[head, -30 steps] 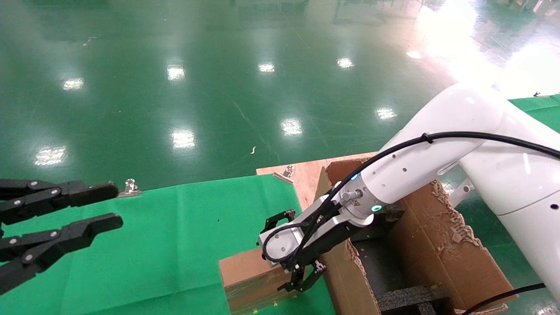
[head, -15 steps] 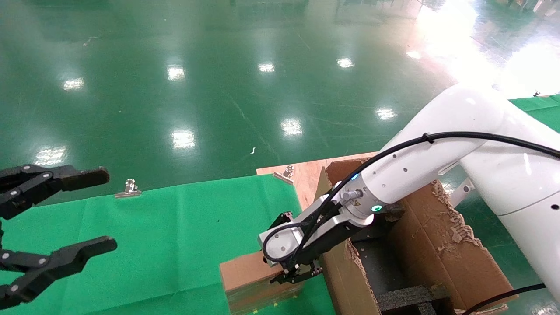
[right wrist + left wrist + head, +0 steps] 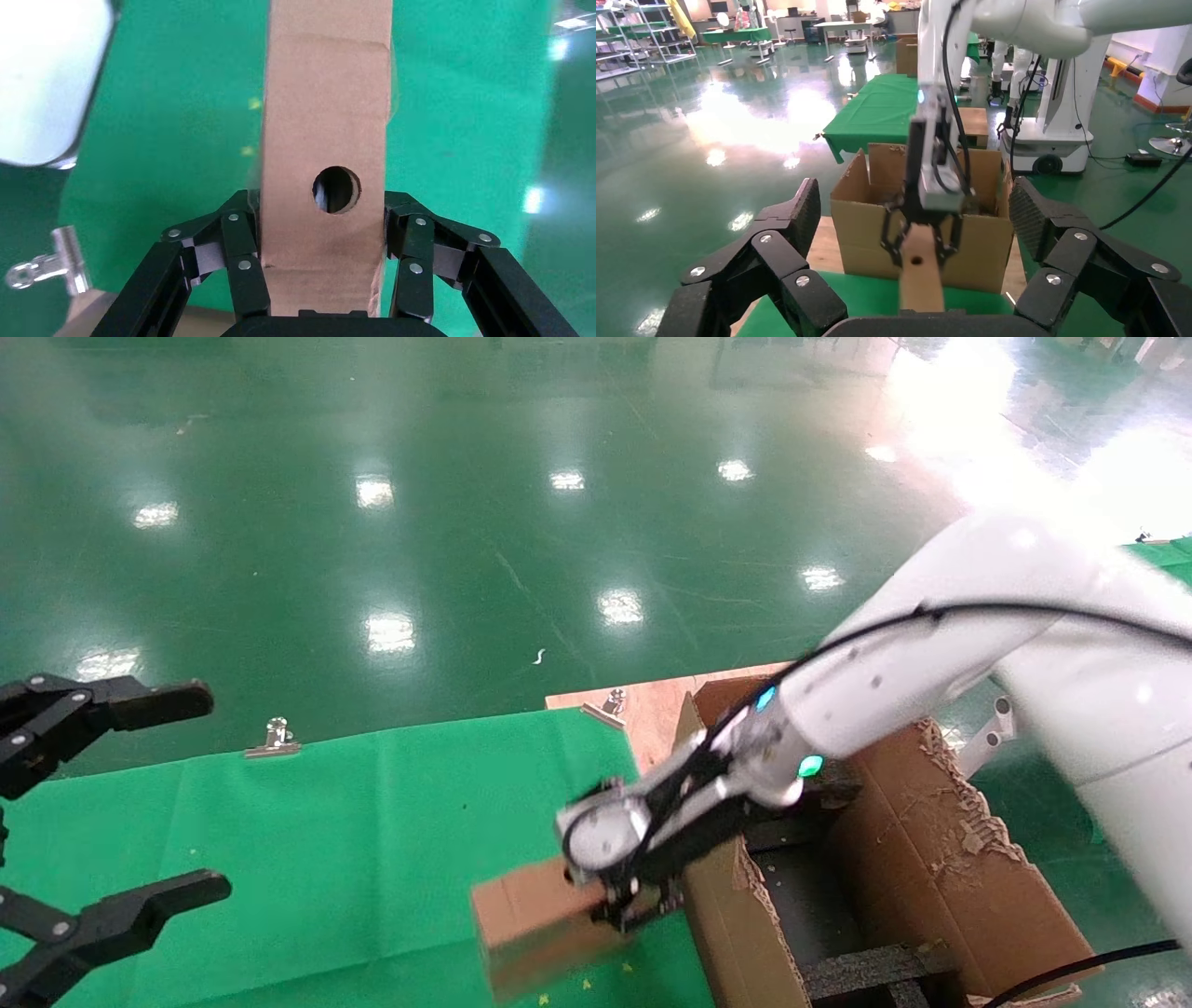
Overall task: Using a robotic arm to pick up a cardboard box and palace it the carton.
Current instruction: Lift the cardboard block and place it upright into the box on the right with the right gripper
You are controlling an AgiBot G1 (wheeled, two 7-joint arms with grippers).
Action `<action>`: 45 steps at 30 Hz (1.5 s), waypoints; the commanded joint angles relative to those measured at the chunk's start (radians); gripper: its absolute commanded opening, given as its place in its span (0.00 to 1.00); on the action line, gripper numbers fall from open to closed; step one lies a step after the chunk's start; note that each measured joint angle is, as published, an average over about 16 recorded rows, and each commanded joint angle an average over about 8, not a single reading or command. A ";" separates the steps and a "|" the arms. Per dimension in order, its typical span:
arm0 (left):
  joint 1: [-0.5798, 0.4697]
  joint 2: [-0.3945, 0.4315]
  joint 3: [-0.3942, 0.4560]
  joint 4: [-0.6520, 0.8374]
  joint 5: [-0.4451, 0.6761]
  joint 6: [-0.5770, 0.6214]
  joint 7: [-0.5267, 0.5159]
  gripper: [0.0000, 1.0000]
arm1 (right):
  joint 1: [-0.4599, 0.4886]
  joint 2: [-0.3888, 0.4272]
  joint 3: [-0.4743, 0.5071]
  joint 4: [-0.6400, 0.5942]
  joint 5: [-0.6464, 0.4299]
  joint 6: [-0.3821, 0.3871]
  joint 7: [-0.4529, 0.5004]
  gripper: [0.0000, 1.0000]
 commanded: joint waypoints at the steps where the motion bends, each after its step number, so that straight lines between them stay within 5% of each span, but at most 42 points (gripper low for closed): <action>1: 0.000 0.000 0.000 0.000 0.000 0.000 0.000 1.00 | 0.019 0.005 0.007 -0.012 0.016 -0.004 0.002 0.00; 17: 0.000 0.000 0.000 0.000 0.000 0.000 0.000 1.00 | 0.382 0.085 -0.080 -0.320 0.199 -0.022 -0.089 0.00; 35: 0.000 0.000 0.000 0.000 0.000 0.000 0.000 1.00 | 0.557 0.316 -0.288 -0.493 0.245 -0.019 -0.154 0.00; 45: 0.000 0.000 0.000 0.000 0.000 0.000 0.000 1.00 | 0.538 0.462 -0.389 -0.531 0.228 -0.005 -0.140 0.00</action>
